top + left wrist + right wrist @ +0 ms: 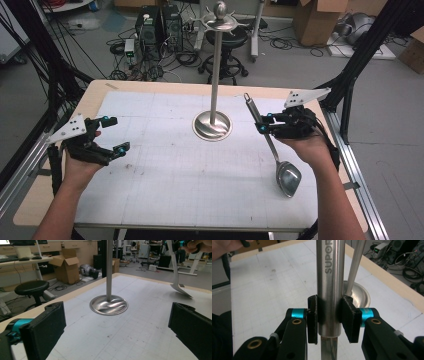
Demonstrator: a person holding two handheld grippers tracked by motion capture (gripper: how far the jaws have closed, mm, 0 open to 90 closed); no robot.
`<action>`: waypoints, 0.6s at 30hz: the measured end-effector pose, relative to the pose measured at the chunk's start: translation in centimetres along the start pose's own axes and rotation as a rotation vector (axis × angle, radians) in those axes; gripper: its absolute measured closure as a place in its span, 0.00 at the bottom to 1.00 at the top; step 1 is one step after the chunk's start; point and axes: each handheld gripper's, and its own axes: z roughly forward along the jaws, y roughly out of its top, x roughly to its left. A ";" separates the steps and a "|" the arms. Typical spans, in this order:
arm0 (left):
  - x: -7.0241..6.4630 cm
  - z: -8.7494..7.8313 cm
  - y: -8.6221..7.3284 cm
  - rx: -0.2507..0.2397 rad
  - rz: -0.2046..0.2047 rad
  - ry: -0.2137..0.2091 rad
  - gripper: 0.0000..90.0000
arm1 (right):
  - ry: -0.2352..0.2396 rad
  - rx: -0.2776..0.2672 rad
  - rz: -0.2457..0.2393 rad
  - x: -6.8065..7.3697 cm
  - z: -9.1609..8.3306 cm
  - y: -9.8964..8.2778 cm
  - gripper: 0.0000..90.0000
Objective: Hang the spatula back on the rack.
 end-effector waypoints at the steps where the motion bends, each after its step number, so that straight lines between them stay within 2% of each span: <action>1: 0.0 0.0 0.0 0.000 0.000 0.000 0.02 | 0.001 -0.006 -0.005 0.0 -0.1 0.2 0.77; 9: 0.0 -0.1 0.0 -0.004 -0.001 0.001 0.02 | 0.005 -0.084 -0.004 -0.5 -1.1 2.3 0.77; 13: 0.0 -0.2 0.1 -0.006 0.000 0.003 0.02 | 0.005 -0.110 -0.012 -0.8 -1.2 3.3 0.77; 18: 0.1 -0.2 0.1 -0.009 -0.003 0.004 0.02 | 0.014 -0.117 -0.016 -0.9 -1.1 4.5 0.77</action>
